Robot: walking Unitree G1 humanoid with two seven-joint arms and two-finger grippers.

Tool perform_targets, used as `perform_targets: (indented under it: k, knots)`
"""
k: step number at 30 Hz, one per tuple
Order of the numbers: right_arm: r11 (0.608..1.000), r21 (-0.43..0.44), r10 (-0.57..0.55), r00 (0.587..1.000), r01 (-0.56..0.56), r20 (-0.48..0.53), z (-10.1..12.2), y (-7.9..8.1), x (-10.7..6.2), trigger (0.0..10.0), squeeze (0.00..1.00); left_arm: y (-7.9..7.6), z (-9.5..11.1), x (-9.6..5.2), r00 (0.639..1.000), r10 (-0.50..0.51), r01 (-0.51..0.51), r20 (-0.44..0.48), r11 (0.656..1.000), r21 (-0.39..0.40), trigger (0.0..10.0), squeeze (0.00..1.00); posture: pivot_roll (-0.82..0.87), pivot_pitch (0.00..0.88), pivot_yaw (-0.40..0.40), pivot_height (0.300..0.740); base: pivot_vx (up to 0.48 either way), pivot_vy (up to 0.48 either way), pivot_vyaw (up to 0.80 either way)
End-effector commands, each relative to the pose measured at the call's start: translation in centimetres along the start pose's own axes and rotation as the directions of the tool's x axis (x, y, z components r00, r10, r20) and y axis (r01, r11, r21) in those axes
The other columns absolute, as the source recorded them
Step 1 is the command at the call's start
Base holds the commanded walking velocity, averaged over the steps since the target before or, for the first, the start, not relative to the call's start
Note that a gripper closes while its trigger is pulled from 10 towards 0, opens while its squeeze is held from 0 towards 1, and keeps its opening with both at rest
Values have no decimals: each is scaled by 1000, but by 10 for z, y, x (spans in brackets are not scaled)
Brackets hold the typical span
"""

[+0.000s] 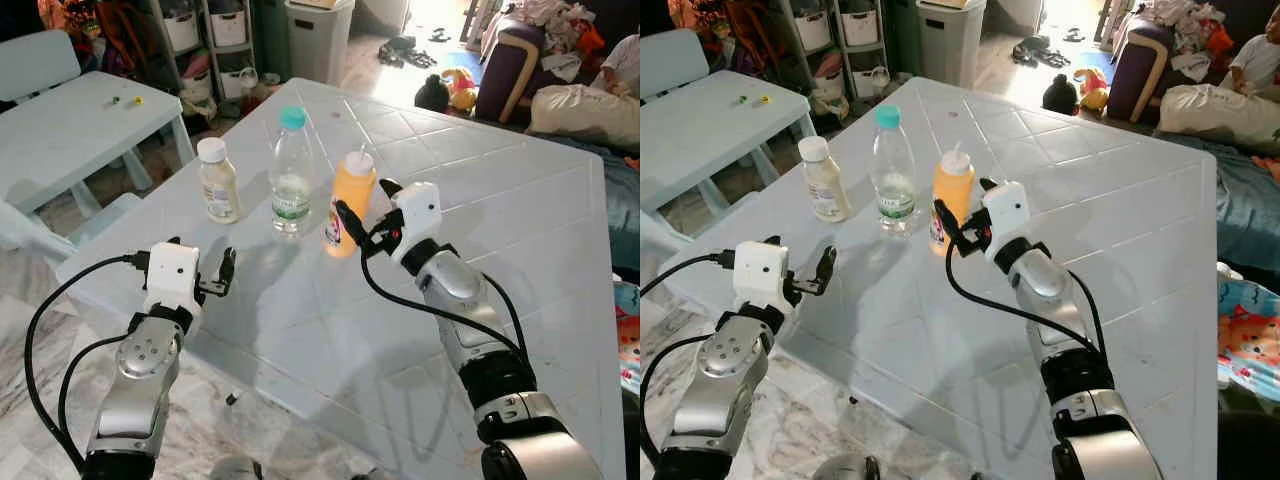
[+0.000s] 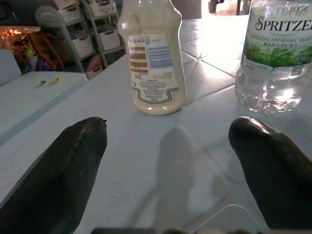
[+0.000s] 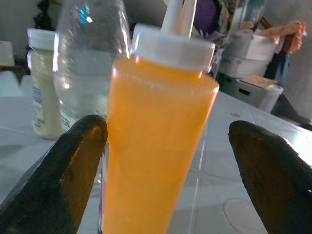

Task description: Restocking fridge

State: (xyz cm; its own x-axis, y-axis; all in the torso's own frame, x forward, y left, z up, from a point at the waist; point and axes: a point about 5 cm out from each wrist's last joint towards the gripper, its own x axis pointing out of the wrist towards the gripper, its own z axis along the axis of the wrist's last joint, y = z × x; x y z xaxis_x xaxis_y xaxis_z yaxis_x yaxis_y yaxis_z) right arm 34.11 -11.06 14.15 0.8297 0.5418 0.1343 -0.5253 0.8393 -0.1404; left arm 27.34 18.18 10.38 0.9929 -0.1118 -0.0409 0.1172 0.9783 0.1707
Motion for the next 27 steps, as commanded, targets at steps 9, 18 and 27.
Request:
perform_targets:
  k: [9, 18, 27]
  knots:
    - [996, -7, 84, 996, -84, 32, 11, -3, 12, 10000, 0, -2, 3, 0, 1000, -19, 19, -2, 1000, 20, 10000, 0, 95, 51, -6, 740, 0, 0, 0]
    - [994, -21, 106, 993, -105, 47, 20, -7, 24, 10000, 0, -5, 3, -1, 1000, -23, 24, -5, 1000, 19, 10000, 0, 101, 50, -9, 740, 0, 0, 0]
    - [984, 47, 169, 984, -171, 53, 19, 2, 34, 0, 0, -6, 3, -1, 1000, -29, 29, -7, 999, 23, 10000, 0, 104, 48, -12, 740, 0, 0, 0]
